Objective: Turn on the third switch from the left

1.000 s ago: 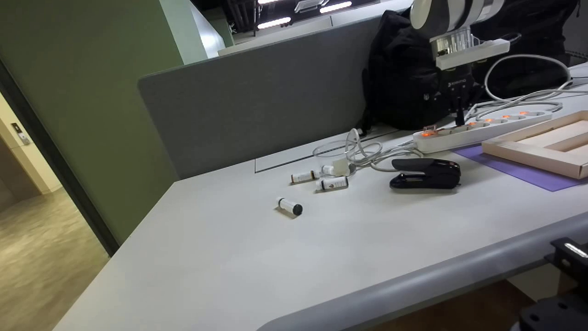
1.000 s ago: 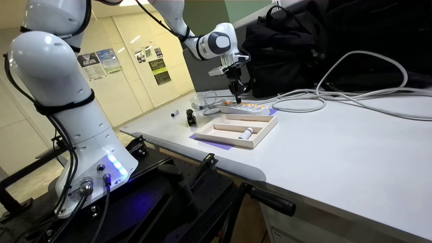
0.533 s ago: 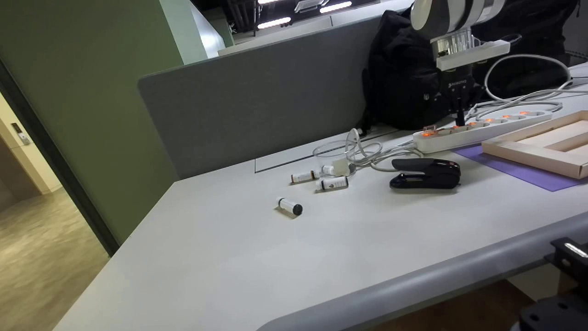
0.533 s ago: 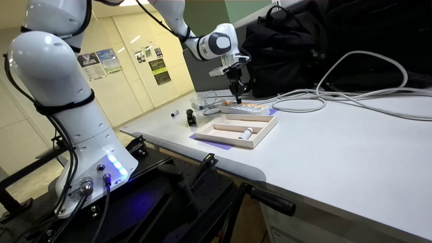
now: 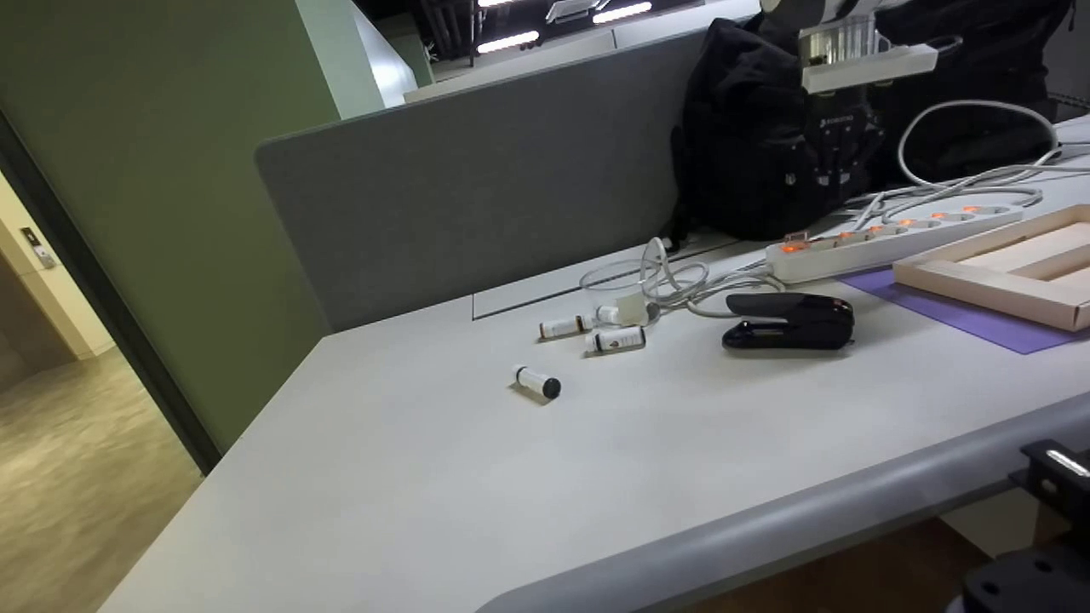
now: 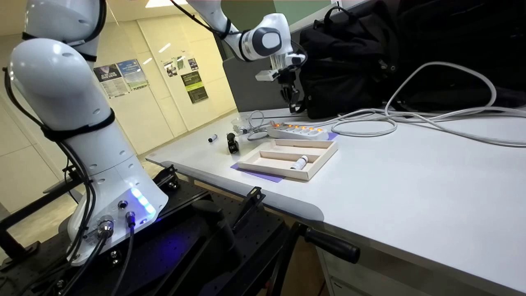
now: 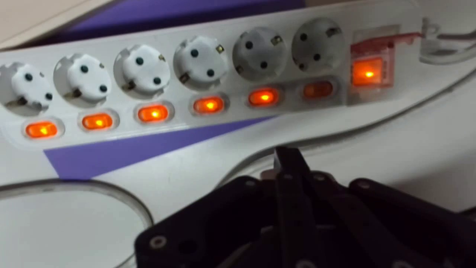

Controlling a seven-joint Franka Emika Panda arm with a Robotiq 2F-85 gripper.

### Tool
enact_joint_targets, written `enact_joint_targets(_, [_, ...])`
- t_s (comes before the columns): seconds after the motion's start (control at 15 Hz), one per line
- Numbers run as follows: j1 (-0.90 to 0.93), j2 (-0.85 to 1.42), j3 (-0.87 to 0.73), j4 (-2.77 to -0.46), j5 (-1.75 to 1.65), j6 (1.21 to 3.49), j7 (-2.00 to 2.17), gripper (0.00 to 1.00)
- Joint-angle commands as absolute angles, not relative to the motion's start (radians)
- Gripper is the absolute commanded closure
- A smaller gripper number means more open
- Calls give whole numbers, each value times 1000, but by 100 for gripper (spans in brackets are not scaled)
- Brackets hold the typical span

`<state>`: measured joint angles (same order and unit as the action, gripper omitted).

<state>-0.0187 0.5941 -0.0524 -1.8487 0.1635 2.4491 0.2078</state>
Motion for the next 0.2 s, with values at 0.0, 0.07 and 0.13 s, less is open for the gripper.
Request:
enact_joint_targets(0.0, [-52,430,-33,-1923,178,2416,143,74])
enact_joint_targets(0.07, [-36,522,-45,-1857,164,2434,179,94])
enact_joint_targets(0.13, [-41,487,-43,-1868,165,2422,164,85])
